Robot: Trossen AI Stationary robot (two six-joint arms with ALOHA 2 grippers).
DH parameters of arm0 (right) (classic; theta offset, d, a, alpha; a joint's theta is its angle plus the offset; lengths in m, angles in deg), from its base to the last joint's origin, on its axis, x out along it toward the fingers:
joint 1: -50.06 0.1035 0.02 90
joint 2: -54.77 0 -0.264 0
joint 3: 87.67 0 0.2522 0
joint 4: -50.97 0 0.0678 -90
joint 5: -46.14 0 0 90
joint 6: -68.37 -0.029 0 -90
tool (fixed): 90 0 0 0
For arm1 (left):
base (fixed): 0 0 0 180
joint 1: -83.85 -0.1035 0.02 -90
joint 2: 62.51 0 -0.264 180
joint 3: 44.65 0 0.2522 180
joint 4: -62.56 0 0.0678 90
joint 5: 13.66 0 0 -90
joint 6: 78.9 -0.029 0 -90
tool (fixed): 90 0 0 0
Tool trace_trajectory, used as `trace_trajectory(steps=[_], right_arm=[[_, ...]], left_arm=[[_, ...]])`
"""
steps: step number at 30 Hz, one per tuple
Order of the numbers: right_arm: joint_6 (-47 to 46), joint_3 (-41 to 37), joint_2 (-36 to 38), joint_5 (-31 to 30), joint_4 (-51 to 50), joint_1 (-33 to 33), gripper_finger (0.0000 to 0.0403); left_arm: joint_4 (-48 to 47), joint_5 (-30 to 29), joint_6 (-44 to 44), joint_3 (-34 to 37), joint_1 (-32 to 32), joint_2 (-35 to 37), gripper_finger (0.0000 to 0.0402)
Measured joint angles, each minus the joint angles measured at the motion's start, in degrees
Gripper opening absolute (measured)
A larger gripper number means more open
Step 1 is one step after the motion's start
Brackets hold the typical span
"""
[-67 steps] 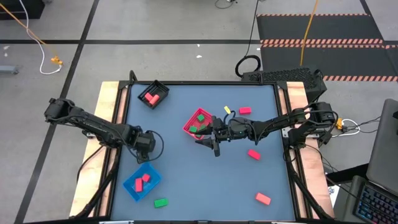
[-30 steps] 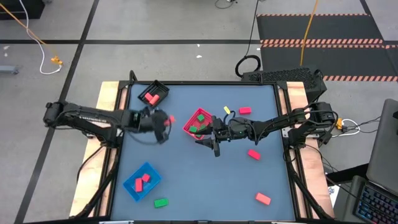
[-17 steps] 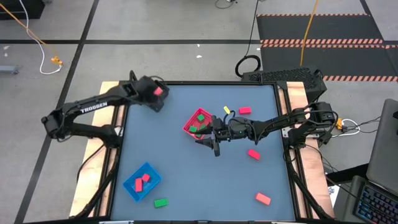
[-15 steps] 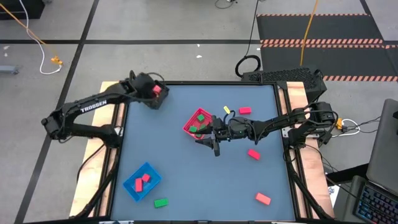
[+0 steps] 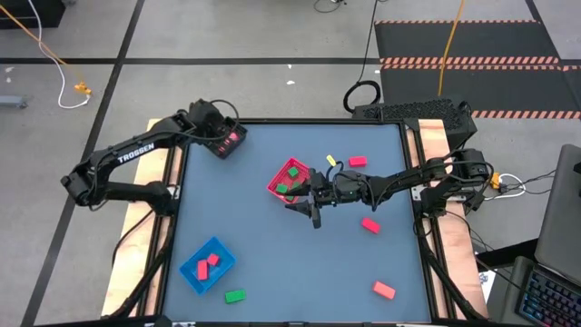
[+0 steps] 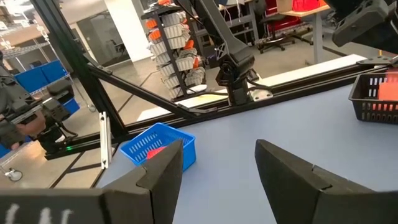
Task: Sort & place blocks by color
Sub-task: Put the green block into the orange bin
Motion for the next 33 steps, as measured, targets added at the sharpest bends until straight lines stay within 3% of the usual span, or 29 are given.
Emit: trace_trajectory(steps=[8,15,18,26,33], right_arm=[[-0.1,0.0,0.0,0.0,-0.2,0.0,0.0196],[0.9,0.0,0.0,0.0,-0.3,-0.1,0.0196],[0.9,0.0,0.0,0.0,-0.3,-0.1,0.0196],[0.9,0.0,0.0,0.0,-0.5,-0.1,0.0196],[0.9,0.0,0.0,0.0,-1.1,-0.1,0.0196]], left_arm=[[0.0,-0.5,1.0,0.0,1.3,0.0,0.0269],[0.0,9.9,1.6,0.0,8.7,0.0,0.0275],[0.0,12.9,3.1,0.0,14.5,0.0,0.0275],[0.0,12.9,9.7,0.0,35.2,0.0,0.0275],[0.4,7.1,21.4,0.0,56.1,0.0,0.0276]])
